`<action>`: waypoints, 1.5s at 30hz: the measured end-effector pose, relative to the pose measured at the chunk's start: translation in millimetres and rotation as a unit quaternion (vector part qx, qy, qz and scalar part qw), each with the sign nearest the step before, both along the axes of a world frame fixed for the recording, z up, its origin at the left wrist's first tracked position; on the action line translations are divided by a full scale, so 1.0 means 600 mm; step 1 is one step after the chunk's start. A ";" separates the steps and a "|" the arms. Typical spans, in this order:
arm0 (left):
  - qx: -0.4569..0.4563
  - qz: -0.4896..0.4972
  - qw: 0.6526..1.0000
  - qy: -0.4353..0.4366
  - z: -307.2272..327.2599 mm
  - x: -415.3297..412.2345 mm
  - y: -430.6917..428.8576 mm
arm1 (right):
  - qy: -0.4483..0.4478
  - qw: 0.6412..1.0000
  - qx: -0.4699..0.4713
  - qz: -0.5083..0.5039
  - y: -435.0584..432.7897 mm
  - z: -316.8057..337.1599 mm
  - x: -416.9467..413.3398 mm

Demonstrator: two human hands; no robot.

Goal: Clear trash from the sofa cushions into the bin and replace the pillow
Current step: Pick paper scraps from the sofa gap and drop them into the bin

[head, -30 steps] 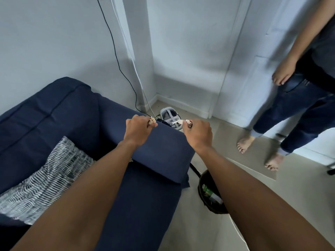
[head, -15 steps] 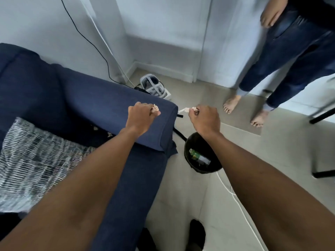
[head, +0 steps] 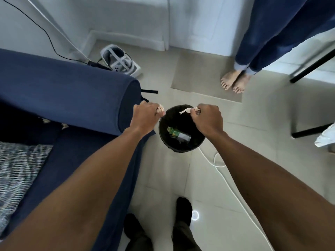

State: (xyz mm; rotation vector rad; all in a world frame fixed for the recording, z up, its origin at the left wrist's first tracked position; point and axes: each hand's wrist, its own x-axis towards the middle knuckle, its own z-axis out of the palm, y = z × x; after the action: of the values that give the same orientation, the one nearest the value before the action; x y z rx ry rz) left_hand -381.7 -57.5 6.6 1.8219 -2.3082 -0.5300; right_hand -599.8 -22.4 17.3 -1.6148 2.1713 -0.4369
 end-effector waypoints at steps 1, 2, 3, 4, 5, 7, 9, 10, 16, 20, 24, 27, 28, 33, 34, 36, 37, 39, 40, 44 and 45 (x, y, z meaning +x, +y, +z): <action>0.005 -0.001 1.000 0.001 -0.014 -0.009 0.000 | -0.002 1.000 0.007 -0.002 0.001 -0.014 -0.008; 0.012 -0.002 1.000 0.001 -0.029 -0.019 -0.001 | -0.004 1.000 0.013 -0.003 0.002 -0.030 -0.017; 0.018 -0.003 1.000 -0.001 -0.043 -0.028 -0.002 | -0.005 1.000 0.020 -0.004 0.002 -0.044 -0.025; 0.024 -0.004 1.000 -0.006 -0.057 -0.035 -0.003 | -0.007 1.000 0.027 -0.006 0.002 -0.059 -0.031; 0.029 -0.004 1.000 -0.010 -0.070 -0.041 -0.004 | -0.008 0.999 0.034 -0.007 0.001 -0.073 -0.036; 0.036 -0.004 0.999 -0.012 -0.091 -0.050 -0.003 | -0.011 0.999 0.045 -0.005 0.001 -0.098 -0.043; 0.041 -0.002 0.999 -0.013 -0.111 -0.054 -0.004 | -0.013 0.999 0.051 -0.004 -0.001 -0.121 -0.047; 0.046 0.000 0.999 -0.013 -0.120 -0.056 -0.004 | -0.014 0.998 0.054 -0.001 -0.002 -0.132 -0.049; 0.059 0.002 0.998 -0.037 -0.144 -0.060 -0.009 | -0.022 0.997 0.069 0.016 -0.017 -0.170 -0.056; 0.059 0.004 0.998 -0.036 -0.145 -0.065 -0.018 | -0.020 0.997 0.074 0.018 -0.026 -0.175 -0.061; 0.056 0.002 0.998 -0.022 -0.145 -0.071 -0.027 | -0.014 0.997 0.075 0.019 -0.035 -0.173 -0.070; 0.047 -0.001 0.999 -0.020 -0.143 -0.076 -0.034 | -0.013 0.997 0.077 0.019 -0.040 -0.170 -0.074; 0.045 -0.002 0.999 -0.019 -0.141 -0.078 -0.035 | -0.012 0.997 0.078 0.018 -0.042 -0.169 -0.076; 0.047 -0.008 0.998 -0.051 -0.138 -0.085 -0.039 | 0.001 0.996 0.082 0.023 -0.048 -0.163 -0.080; 0.059 -0.008 0.996 -0.059 -0.140 -0.084 -0.038 | 0.003 0.996 0.084 0.023 -0.048 -0.162 -0.080; 0.069 -0.008 0.995 -0.066 -0.142 -0.081 -0.038 | 0.006 0.996 0.086 0.025 -0.049 -0.159 -0.081; 0.068 -0.008 0.995 -0.069 -0.142 -0.080 -0.037 | 0.007 0.996 0.086 0.025 -0.049 -0.158 -0.081; 0.062 -0.008 0.995 -0.079 -0.141 -0.077 -0.036 | 0.009 0.996 0.084 0.027 -0.049 -0.154 -0.080; 0.058 -0.010 0.995 -0.084 -0.138 -0.076 -0.035 | 0.010 0.996 0.083 0.027 -0.049 -0.152 -0.079; 0.046 -0.014 0.995 -0.092 -0.128 -0.066 -0.034 | 0.015 0.996 0.080 0.033 -0.050 -0.141 -0.074; 0.043 -0.013 0.995 -0.091 -0.125 -0.063 -0.034 | 0.017 0.996 0.080 0.036 -0.051 -0.137 -0.072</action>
State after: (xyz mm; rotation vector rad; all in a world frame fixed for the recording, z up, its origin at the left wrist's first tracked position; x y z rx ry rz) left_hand -419.4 -78.0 -68.5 1.9576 -2.4658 -0.4938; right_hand -642.8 -52.9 -65.1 -1.6163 2.1076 -0.2089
